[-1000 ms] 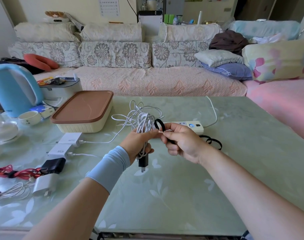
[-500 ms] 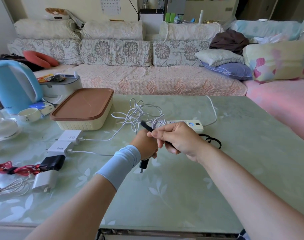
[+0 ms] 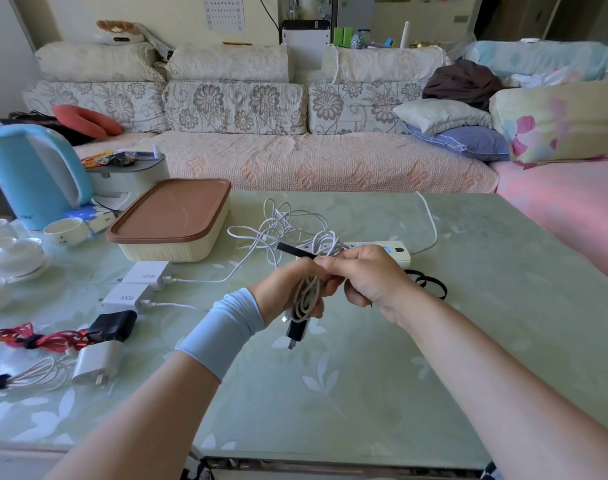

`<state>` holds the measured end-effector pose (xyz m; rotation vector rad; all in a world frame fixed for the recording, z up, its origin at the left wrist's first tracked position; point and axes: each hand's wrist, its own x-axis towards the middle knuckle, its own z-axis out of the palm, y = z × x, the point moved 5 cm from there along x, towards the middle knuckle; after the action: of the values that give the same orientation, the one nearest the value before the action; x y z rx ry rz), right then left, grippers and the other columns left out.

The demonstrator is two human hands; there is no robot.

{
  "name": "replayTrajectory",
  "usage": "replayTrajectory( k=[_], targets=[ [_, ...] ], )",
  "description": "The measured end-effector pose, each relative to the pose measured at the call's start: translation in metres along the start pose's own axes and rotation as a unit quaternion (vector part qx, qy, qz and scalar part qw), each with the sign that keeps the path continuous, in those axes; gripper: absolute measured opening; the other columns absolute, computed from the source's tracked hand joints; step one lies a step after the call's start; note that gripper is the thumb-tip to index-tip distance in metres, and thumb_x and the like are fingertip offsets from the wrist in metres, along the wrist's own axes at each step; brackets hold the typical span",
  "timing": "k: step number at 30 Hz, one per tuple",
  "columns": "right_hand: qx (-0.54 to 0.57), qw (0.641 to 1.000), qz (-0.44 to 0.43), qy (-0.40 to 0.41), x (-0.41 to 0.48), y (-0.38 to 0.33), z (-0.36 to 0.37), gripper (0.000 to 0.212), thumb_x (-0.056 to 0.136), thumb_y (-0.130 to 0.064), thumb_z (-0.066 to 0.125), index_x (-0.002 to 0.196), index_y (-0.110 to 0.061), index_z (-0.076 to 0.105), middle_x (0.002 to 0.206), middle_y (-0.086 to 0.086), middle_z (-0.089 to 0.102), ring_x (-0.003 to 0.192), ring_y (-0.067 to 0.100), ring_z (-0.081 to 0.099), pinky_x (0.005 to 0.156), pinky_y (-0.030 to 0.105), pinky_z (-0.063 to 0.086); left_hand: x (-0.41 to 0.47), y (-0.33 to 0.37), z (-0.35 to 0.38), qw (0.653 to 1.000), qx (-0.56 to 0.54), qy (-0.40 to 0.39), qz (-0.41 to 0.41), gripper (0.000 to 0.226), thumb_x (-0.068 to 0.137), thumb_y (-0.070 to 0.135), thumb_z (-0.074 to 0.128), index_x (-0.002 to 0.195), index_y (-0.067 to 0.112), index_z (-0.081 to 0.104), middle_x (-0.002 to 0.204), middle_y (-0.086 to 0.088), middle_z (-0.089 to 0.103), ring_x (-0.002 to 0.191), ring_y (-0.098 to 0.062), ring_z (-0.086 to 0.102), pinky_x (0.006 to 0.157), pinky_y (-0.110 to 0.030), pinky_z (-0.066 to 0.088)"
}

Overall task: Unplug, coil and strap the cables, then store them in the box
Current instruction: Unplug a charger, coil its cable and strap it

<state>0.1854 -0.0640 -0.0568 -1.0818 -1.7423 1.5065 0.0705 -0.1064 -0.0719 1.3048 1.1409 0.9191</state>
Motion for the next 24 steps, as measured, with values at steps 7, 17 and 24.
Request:
replayTrajectory(
  k=[7, 17, 24],
  targets=[
    [0.000, 0.999, -0.023, -0.030, -0.001, 0.001, 0.006, 0.025, 0.090, -0.028, 0.070, 0.079, -0.006, 0.072, 0.067, 0.009, 0.067, 0.037, 0.015, 0.033, 0.039, 0.019, 0.024, 0.007, -0.009, -0.013, 0.982, 0.019, 0.188, -0.022, 0.060, 0.099, 0.051, 0.021, 0.064, 0.010, 0.047, 0.054, -0.007, 0.048, 0.041, -0.022, 0.042, 0.052, -0.029, 0.043],
    [-0.010, 0.991, -0.015, -0.133, -0.011, 0.004, 0.012, 0.030, 0.105, -0.015, 0.042, 0.084, -0.013, 0.064, 0.064, 0.003, 0.056, 0.043, 0.011, 0.037, 0.044, 0.020, 0.027, 0.006, -0.005, -0.026, 0.957, 0.012, 0.291, -0.009, 0.042, 0.095, 0.042, 0.030, 0.069, 0.012, 0.044, 0.068, -0.017, 0.049, 0.042, -0.024, 0.042, 0.043, -0.028, 0.039],
    [-0.076, 0.993, -0.069, -0.055, -0.010, -0.002, 0.019, 0.029, 0.103, -0.023, 0.048, 0.082, -0.008, 0.061, 0.048, -0.012, 0.033, 0.043, 0.005, 0.024, 0.044, 0.017, 0.023, 0.005, -0.008, -0.021, 0.953, -0.104, 0.284, -0.023, 0.052, 0.103, 0.041, 0.029, 0.066, 0.007, 0.040, 0.040, -0.007, 0.041, 0.031, -0.019, 0.032, 0.048, -0.029, 0.036]
  ],
)
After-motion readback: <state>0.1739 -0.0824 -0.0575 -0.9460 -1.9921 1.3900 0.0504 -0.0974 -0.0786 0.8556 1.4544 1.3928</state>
